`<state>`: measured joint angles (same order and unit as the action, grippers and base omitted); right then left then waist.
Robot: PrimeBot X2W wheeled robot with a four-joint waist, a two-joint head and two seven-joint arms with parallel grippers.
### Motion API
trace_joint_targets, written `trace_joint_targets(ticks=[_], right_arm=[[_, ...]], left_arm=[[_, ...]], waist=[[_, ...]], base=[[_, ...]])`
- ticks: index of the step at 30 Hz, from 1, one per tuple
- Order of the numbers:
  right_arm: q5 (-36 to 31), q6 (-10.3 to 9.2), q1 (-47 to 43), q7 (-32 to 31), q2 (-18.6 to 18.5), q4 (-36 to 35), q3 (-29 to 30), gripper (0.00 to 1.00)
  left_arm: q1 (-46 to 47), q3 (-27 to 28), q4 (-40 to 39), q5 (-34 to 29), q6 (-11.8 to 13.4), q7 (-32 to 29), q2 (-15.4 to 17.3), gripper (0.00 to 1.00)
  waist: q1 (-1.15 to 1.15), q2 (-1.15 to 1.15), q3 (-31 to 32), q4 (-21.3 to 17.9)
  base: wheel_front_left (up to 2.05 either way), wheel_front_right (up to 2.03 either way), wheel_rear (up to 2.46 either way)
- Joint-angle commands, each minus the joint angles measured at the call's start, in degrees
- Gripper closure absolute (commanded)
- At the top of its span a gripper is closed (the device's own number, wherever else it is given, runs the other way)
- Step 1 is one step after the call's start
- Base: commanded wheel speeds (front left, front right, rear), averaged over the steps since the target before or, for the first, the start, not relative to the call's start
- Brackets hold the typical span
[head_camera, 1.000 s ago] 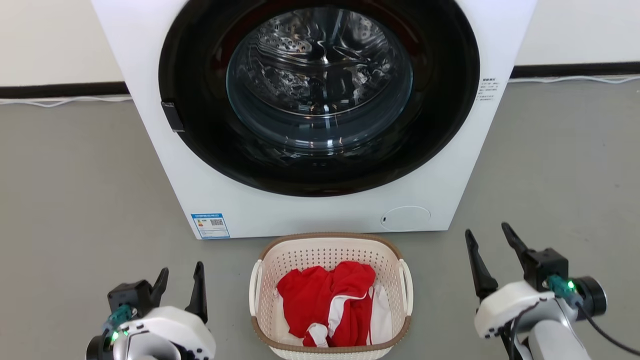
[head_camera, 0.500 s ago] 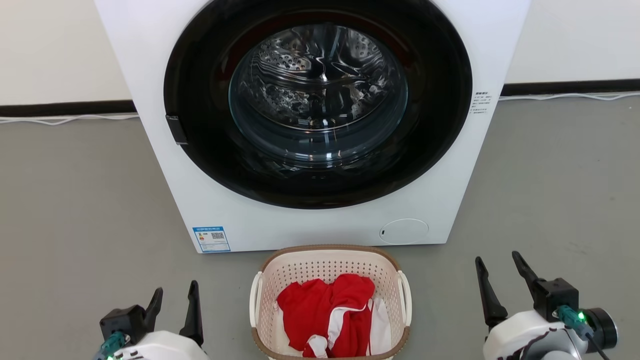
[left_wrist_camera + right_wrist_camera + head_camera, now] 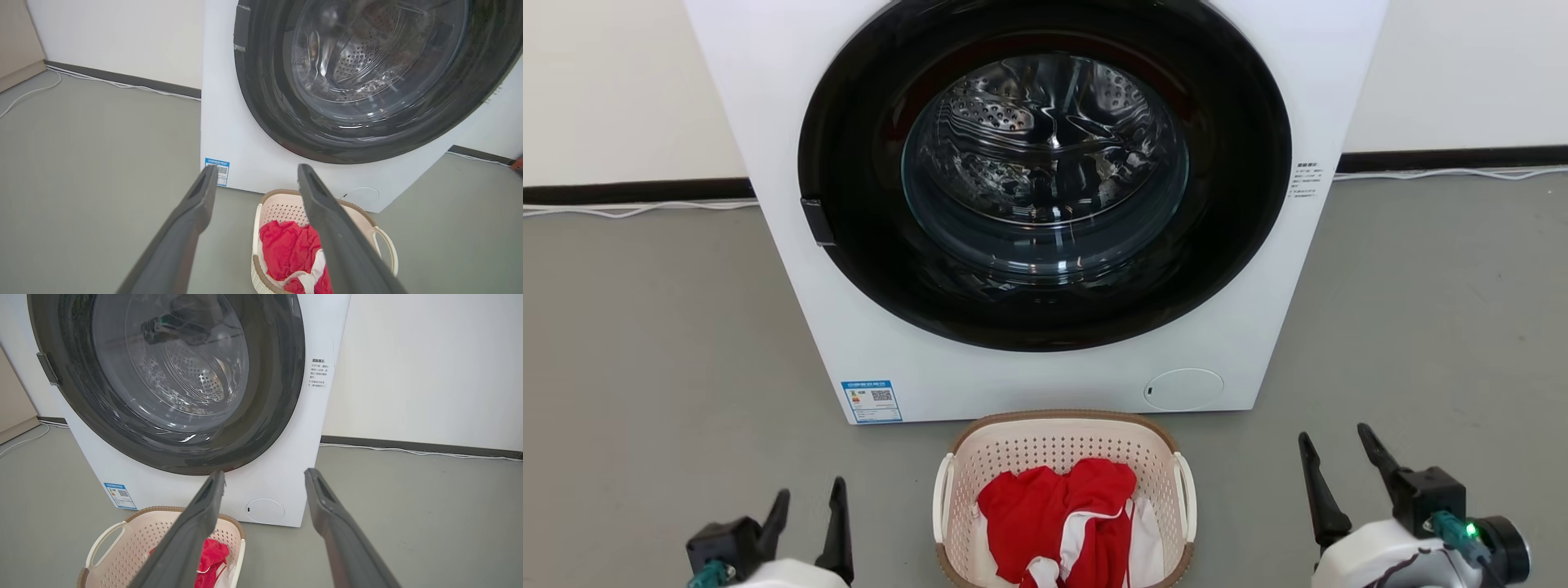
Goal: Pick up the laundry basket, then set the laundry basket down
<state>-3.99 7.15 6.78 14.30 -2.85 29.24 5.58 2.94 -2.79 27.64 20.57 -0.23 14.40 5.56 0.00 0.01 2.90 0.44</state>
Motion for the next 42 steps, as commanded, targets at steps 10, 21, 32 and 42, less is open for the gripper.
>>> trace_joint_targets(ticks=[10,21,32,42], right_arm=[[4.44,-0.04,-0.34,-1.86,0.23,1.64,0.81,1.00],[13.19,0.00,-0.82,-3.17,0.20,-0.39,0.26,1.00],[20.91,0.03,-0.91,-4.68,0.18,-1.89,0.20,1.00],[31.69,0.08,-0.88,-6.97,0.15,-3.81,0.29,1.00]], left_arm=[[-0.65,0.66,1.63,3.53,-0.40,-1.57,-0.68,1.00],[-0.45,1.29,0.06,9.87,-1.04,-3.20,-0.86,1.00],[-0.14,1.99,-1.24,15.61,-1.61,-4.81,-1.03,1.00],[0.34,3.03,-3.01,23.63,-2.42,-7.10,-1.27,1.00]], waist=[[0.12,-0.01,0.02,-0.02],[0.00,-0.01,-0.37,-0.06],[0.00,-0.01,-0.62,-0.10],[0.00,-0.01,-0.97,-0.15]], base=[[0.00,0.00,0.00],[0.00,0.00,0.00],[0.00,0.00,0.00],[0.00,0.00,0.00]])
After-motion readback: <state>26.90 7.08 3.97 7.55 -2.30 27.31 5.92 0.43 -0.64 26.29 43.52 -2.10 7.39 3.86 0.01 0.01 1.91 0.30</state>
